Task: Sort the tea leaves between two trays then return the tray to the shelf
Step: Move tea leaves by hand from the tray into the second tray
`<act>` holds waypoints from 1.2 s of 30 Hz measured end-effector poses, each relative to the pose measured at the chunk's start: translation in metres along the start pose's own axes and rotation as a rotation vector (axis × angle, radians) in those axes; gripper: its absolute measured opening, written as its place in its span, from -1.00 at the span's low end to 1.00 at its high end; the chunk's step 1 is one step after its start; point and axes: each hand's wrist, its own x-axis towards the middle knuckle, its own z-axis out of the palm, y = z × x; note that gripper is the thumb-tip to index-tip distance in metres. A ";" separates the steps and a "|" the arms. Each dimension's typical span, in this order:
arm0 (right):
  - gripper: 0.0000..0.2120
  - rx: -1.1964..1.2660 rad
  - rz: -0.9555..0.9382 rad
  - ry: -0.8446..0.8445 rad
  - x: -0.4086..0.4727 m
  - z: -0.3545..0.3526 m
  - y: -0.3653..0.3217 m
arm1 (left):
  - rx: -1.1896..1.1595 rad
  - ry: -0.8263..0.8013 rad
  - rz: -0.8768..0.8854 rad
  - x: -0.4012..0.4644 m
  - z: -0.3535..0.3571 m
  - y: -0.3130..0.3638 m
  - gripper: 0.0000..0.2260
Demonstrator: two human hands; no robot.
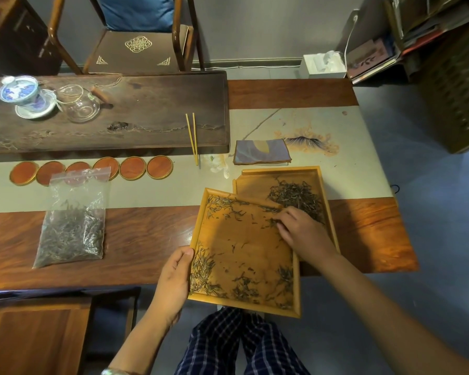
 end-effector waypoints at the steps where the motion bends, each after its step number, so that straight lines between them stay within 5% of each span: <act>1: -0.81 0.004 0.022 0.003 0.001 0.000 0.002 | -0.007 -0.002 -0.001 0.000 0.000 0.000 -0.73; 11: -0.80 0.116 0.127 0.129 -0.001 -0.015 -0.002 | 0.014 0.017 0.009 0.001 0.001 0.005 -0.74; 25: -0.93 0.134 -0.049 -0.114 -0.084 -0.004 -0.045 | 0.027 0.038 0.005 0.001 0.008 0.009 -0.74; 36: -0.69 0.042 0.045 -0.113 -0.031 0.001 -0.013 | 0.021 0.020 0.004 -0.005 0.011 0.010 -0.74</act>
